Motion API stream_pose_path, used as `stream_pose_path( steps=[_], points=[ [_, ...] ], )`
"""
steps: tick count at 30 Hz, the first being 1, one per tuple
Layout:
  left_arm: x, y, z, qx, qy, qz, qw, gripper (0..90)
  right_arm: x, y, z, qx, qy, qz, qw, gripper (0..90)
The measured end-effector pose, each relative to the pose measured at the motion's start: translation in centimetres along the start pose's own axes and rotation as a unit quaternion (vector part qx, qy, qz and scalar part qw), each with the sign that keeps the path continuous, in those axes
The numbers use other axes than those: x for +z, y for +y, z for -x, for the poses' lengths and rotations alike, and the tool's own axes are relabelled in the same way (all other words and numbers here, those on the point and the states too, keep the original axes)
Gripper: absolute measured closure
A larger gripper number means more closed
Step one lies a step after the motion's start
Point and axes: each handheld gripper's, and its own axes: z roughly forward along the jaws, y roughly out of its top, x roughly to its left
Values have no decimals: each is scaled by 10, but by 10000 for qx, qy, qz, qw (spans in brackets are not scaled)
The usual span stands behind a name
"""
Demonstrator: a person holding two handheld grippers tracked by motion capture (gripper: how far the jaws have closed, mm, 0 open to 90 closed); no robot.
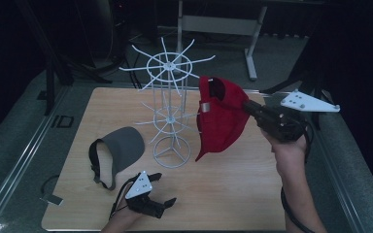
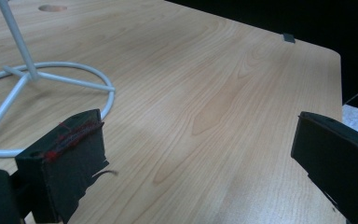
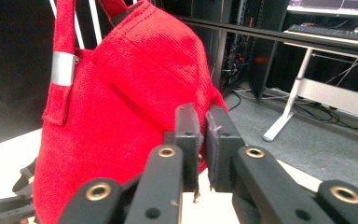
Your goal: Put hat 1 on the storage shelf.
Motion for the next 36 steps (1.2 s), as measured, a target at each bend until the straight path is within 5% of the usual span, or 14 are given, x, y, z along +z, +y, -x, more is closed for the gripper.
stream_pose_path(
  steps=[7, 14, 20, 28, 36],
  points=[
    [0, -1, 2, 132, -28, -8, 9999, 42, -10, -9, 4, 21, 73, 19, 10000, 630],
    [0, -2, 1, 58, -15, -57, 10000, 42, -28, -24, 11, 14, 103, -25, 9999, 463],
    [0, -1, 0, 6, -43, -115, 9999, 42, -39, -43, 22, 235, 25, -198, 9995, 363],
    [1, -2, 0, 42, -15, -178, 9998, 42, -37, -76, 35, 448, -36, -460, 9979, 346],
    [-1, -2, 1, 66, 25, -123, 9999, 42, -24, -117, 42, 515, -440, -704, 9952, 201]
  ],
)
